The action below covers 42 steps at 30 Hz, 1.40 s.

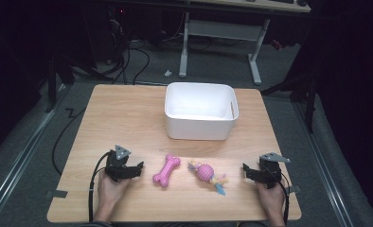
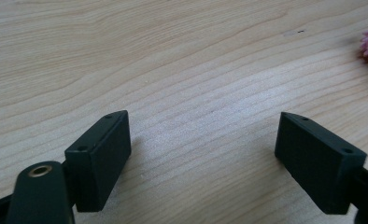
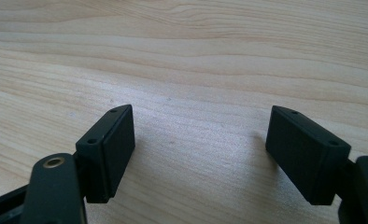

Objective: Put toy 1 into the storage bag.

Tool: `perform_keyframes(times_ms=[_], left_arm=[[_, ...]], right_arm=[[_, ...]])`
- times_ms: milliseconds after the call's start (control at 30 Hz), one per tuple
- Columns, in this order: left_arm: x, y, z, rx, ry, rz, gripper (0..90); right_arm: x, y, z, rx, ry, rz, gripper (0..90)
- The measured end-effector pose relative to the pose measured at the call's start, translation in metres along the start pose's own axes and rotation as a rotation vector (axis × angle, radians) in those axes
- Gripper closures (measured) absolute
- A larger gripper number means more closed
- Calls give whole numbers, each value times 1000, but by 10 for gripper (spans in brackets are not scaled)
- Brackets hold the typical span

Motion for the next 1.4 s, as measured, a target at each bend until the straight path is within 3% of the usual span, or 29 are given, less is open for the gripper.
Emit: perform_keyframes(times_ms=[200, 300, 400, 467, 600, 833, 967, 1033, 1400], left_arm=[[3, 1, 2, 23, 8, -23, 250], [6, 5, 5, 1, 10, -25, 259], [13, 12, 9, -49, 8, -25, 270], [14, 13, 10, -51, 10, -30, 270], [24, 25, 15, -54, 29, -72, 273], [38, 52, 26, -109, 16, -116, 279], [38, 64, 29, -145, 4, -135, 303], [37, 73, 31, -159, -6, -164, 334], [25, 95, 39, -155, -34, -184, 317]], right_arm=[[0, 0, 0, -1, 1, 1, 240], [0, 0, 0, -1, 0, 2, 240], [0, -1, 0, -1, 0, 2, 238], [0, -1, 0, -2, 0, 2, 238], [0, -1, 0, -2, 0, 2, 238], [1, -1, 0, -1, -2, -4, 241], [1, -1, 0, 2, 0, -2, 246], [1, -2, 0, 4, 2, 2, 258], [1, -2, 0, 2, 2, 2, 258]])
Point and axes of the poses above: each handheld gripper's, and its own axes: x roughly backward along the jaws, z roughly out of its top, y roughly to its right, the point moved 8 cm from there along -x, roughly forward along the jaws, and after that the axes turned 1 degree about -z, right-handed, at the moved point
